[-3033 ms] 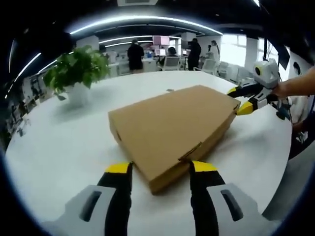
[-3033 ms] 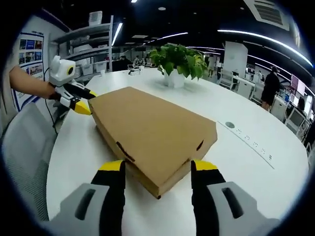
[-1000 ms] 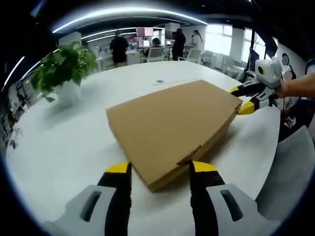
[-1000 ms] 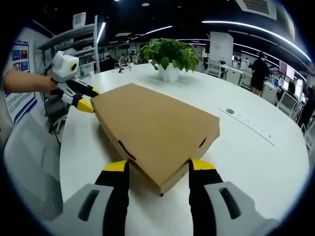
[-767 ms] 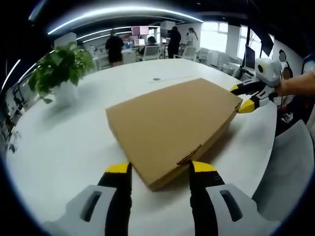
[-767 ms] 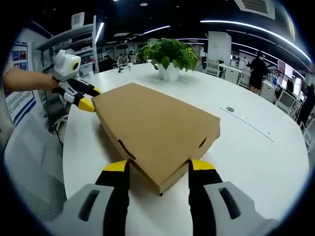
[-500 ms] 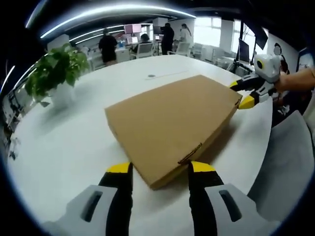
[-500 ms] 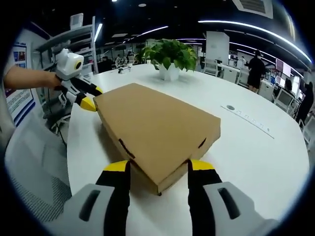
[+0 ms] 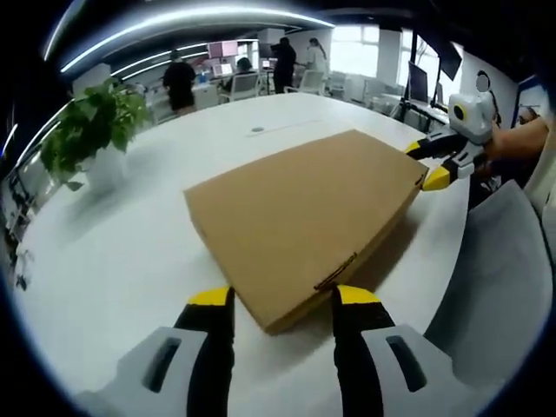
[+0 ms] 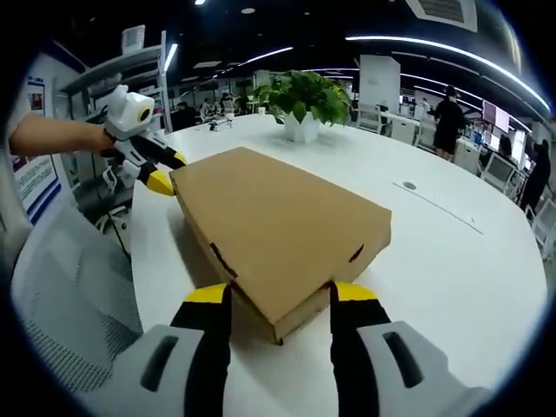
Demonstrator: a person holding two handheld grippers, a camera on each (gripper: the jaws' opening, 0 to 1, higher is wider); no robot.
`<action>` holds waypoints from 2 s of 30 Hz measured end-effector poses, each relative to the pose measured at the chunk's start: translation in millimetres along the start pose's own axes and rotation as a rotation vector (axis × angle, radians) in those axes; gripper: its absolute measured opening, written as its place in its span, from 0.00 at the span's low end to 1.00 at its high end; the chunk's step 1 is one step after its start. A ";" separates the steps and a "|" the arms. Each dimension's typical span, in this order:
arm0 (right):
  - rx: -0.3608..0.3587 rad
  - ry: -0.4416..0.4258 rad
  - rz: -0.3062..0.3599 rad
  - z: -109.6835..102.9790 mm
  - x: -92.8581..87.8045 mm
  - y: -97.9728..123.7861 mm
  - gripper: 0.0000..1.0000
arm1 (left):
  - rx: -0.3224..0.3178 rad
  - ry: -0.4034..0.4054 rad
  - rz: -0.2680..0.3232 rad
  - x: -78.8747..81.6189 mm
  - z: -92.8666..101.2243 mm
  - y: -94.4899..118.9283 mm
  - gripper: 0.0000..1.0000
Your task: Operate the shoe box by opening the lid, removing the specified soft item, and placing it in the target area until the item is outside and the box remains undamaged.
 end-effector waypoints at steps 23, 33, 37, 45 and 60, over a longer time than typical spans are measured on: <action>-0.015 -0.025 0.010 -20.1 -3.5 10.9 0.43 | -0.013 -0.024 -0.034 -10.3 8.2 17.4 0.44; -0.019 -0.038 0.025 -20.5 0.7 13.1 0.44 | -0.024 -0.014 -0.028 -5.8 7.7 21.9 0.44; -0.013 -0.019 0.033 -20.8 4.7 15.2 0.44 | -0.031 -0.015 -0.008 -0.7 7.4 26.6 0.44; -0.010 -0.001 0.057 -21.8 13.9 20.6 0.45 | -0.027 -0.019 0.029 7.8 9.7 33.1 0.45; -0.016 0.022 0.114 -19.3 39.2 27.3 0.47 | -0.051 -0.024 0.093 35.8 7.2 46.9 0.50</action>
Point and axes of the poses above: the point that each gripper's makers call its tool centre point, and the gripper's own axes: y roughly backward along the fingers, z roughly to its right, x roughly out of its top, the point moved 5 cm from there along y, roughly backward along the fingers, and after that the axes turned 11 degrees about z, right-handed, at the moved point
